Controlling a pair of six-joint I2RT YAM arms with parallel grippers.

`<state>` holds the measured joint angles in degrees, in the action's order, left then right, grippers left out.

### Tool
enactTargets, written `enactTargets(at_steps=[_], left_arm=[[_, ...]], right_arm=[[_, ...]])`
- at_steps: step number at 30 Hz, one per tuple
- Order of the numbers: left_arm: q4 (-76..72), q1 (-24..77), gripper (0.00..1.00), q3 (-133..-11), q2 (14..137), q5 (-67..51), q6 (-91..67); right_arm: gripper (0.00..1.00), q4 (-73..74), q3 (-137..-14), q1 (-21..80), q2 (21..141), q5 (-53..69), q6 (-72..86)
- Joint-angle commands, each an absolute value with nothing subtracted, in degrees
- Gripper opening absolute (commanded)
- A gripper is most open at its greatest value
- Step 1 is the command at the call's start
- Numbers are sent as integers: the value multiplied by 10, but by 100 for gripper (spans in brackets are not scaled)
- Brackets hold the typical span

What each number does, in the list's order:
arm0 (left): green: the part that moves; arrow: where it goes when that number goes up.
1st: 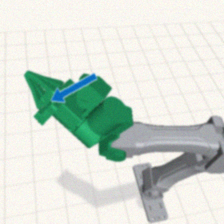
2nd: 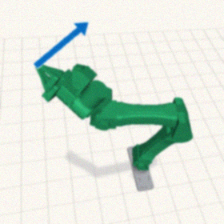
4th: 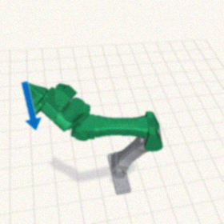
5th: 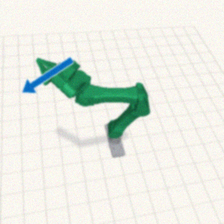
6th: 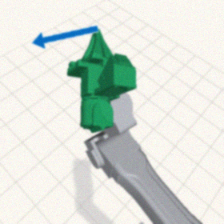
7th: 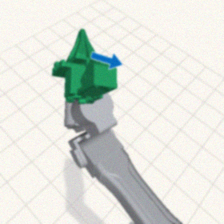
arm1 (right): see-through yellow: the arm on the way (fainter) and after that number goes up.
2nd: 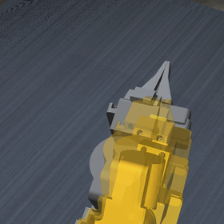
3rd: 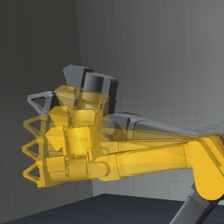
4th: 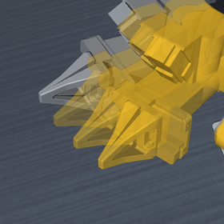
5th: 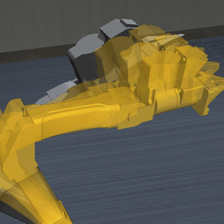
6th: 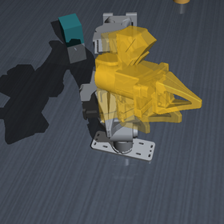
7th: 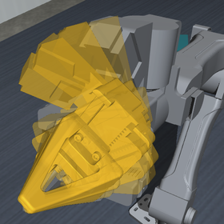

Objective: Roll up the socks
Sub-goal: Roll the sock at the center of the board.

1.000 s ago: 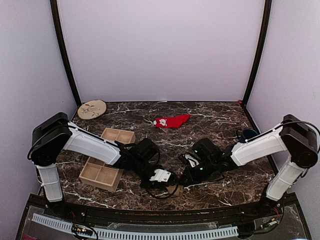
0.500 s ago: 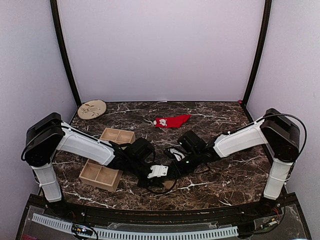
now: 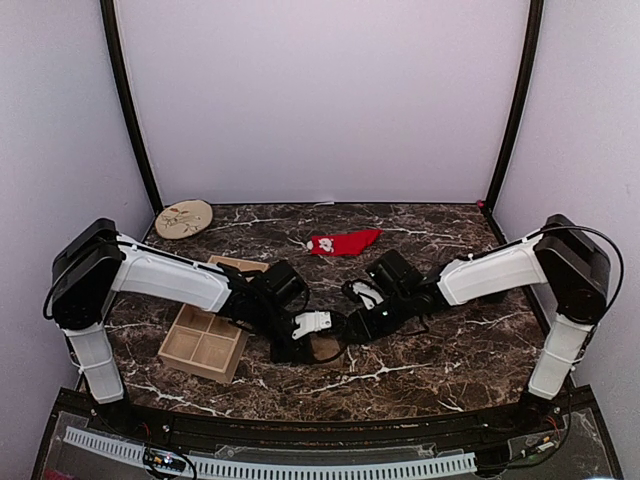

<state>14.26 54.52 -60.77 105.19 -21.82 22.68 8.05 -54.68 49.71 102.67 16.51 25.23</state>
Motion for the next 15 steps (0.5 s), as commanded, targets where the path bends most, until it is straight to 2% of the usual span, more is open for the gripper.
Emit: enactTargets(at_steps=[1, 9, 15], left_arm=[[254, 536, 6, -640, 1074, -236, 170], [352, 534, 5, -731, 1130, -302, 165], [387, 516, 5, -755, 1156, -363, 168]], right_arm=[[46, 109, -510, 482, 990, 107, 241], [47, 68, -435, 483, 909, 58, 228], [47, 32, -383, 508, 820, 14, 222]])
